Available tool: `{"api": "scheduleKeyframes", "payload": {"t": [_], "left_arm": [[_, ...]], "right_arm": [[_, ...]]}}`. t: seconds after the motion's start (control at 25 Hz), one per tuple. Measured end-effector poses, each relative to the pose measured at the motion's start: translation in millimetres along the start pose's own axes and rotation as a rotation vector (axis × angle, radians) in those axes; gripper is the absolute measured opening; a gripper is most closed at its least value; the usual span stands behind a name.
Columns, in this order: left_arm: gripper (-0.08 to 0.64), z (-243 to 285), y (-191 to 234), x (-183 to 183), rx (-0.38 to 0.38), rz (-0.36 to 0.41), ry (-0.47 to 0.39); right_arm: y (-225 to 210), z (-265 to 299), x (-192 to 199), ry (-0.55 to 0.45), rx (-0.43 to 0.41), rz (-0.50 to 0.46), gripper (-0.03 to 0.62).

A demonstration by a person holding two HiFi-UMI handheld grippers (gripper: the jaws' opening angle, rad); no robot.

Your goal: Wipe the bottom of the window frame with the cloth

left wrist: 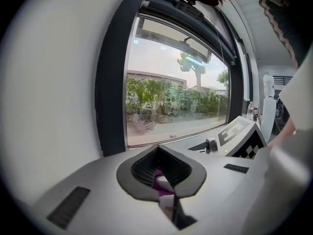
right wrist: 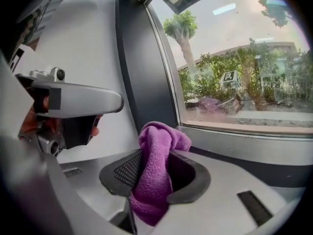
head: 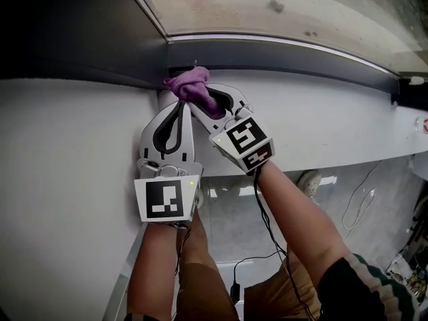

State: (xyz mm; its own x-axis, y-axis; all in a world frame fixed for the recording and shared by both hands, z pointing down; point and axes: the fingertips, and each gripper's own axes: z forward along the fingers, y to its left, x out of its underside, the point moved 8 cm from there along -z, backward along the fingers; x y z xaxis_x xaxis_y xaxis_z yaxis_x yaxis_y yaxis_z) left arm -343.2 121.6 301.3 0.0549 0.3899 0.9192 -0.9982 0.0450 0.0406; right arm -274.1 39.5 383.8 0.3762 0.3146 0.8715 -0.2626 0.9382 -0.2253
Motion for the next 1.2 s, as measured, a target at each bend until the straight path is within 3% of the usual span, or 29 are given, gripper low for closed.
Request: {"api": "scheduleKeyframes", "payload": {"t": [0.2,0.64,1.0,1.12,1.2], "left_arm": [[0.009,0,3,6,-0.012,-0.036,0.021],[0.009,5,5,8,-0.043,-0.029,0.054],[0.009,9,-1,11,-0.023,0.056,0.097],[0.009,11,-1,14,-0.026,0.051,0.121],[0.009,12,-2,14,-0.027,0.097,0.122]], "right_arm": [[1,11,2,0.018,-0.01,-0.008,0.158],[-10,21,6,0.102,-0.008,-0.017,0.158],[-14,32,11,0.191,0.002,-0.025,0.158],[-14,32,11,0.206,0.01,-0.054,0.158],[-15,29,12,0.209,0.011,-0.052,0.156]]}}
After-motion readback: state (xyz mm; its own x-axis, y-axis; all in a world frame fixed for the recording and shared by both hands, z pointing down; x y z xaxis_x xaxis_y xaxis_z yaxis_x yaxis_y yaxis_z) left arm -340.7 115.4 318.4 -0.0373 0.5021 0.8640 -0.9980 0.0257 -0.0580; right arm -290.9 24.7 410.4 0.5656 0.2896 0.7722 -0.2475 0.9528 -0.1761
